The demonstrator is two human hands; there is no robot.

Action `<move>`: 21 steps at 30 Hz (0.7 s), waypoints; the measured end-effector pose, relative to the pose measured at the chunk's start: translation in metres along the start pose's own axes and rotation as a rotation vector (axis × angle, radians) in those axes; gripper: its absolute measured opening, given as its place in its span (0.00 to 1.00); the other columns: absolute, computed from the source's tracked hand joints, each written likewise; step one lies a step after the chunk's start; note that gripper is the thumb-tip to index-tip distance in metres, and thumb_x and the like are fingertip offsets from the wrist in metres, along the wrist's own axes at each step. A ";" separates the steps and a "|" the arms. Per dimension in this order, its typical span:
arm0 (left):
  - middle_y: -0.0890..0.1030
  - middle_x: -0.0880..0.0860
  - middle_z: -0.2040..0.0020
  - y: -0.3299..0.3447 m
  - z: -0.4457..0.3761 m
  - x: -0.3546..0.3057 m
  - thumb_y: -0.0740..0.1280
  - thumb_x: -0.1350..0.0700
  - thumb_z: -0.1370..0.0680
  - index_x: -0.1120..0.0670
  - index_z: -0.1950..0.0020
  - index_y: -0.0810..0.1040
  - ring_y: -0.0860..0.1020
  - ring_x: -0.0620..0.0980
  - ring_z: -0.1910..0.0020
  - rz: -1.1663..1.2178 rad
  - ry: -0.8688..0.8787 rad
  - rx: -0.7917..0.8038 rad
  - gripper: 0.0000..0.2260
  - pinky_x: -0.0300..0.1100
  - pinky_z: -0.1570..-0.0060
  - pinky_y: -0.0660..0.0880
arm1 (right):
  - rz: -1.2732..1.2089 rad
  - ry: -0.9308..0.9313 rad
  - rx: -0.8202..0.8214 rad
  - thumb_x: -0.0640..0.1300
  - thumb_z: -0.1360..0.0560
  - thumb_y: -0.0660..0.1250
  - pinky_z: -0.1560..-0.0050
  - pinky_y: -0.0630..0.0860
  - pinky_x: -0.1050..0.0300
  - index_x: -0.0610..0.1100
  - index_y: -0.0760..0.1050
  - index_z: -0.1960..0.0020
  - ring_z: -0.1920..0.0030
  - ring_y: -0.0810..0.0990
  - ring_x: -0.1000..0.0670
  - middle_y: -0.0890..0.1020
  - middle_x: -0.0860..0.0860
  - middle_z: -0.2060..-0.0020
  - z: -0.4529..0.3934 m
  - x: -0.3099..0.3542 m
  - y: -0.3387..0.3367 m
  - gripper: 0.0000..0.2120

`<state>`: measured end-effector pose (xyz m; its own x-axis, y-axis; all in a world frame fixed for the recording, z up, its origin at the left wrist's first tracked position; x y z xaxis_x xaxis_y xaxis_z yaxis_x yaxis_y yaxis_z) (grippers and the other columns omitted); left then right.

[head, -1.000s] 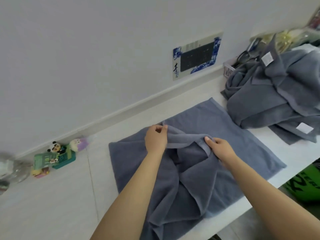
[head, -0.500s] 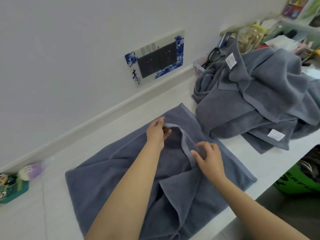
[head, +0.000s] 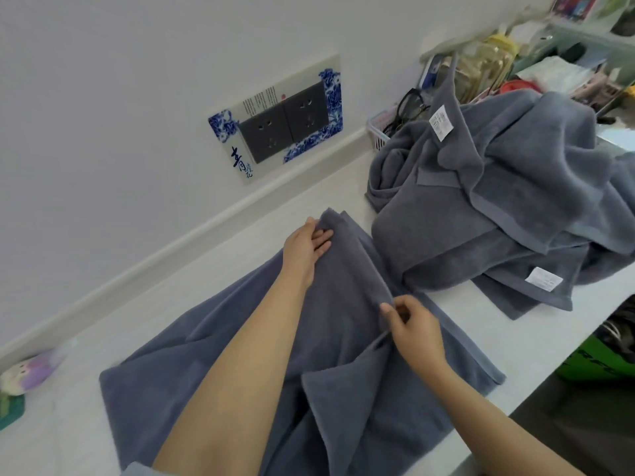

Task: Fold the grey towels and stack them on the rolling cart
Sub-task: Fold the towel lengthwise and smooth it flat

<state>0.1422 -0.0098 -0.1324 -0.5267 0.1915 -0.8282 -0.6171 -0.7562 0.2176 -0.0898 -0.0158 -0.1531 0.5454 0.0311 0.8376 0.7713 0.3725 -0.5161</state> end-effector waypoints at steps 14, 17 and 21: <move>0.80 0.51 0.44 -0.085 -0.010 0.029 0.59 0.56 0.19 0.54 0.38 0.76 0.77 0.45 0.46 -0.551 0.096 -0.138 0.12 0.39 0.44 0.72 | 0.174 -0.075 0.112 0.47 0.22 0.61 0.63 0.65 0.57 0.43 0.69 0.62 0.62 0.71 0.50 0.74 0.51 0.67 0.018 0.011 0.056 0.12; 0.82 0.51 0.52 -0.102 -0.008 0.017 0.63 0.57 0.21 0.52 0.48 0.79 0.78 0.46 0.54 -0.647 0.095 -0.188 0.06 0.39 0.51 0.73 | 0.151 -0.036 0.139 0.49 0.22 0.61 0.65 0.68 0.56 0.45 0.69 0.62 0.65 0.73 0.51 0.75 0.52 0.68 0.022 0.020 0.063 0.12; 0.82 0.51 0.67 -0.099 -0.011 -0.009 0.72 0.55 0.26 0.55 0.56 0.81 0.79 0.47 0.64 -0.560 0.139 -0.270 0.04 0.46 0.50 0.79 | -0.025 -0.004 0.090 0.48 0.21 0.60 0.68 0.66 0.61 0.47 0.68 0.61 0.68 0.72 0.55 0.74 0.53 0.70 0.024 0.035 0.047 0.10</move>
<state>0.2145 0.0569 -0.1524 -0.0748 0.5346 -0.8418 -0.5987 -0.6992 -0.3908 -0.0428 0.0253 -0.1439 0.5250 0.0248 0.8508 0.7520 0.4546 -0.4773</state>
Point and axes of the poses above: each hand's wrist, its own z-axis away from the middle knuckle, its own y-axis out of the palm, x = y × z, the point moved 9 cm from there along -z, towards the middle knuckle
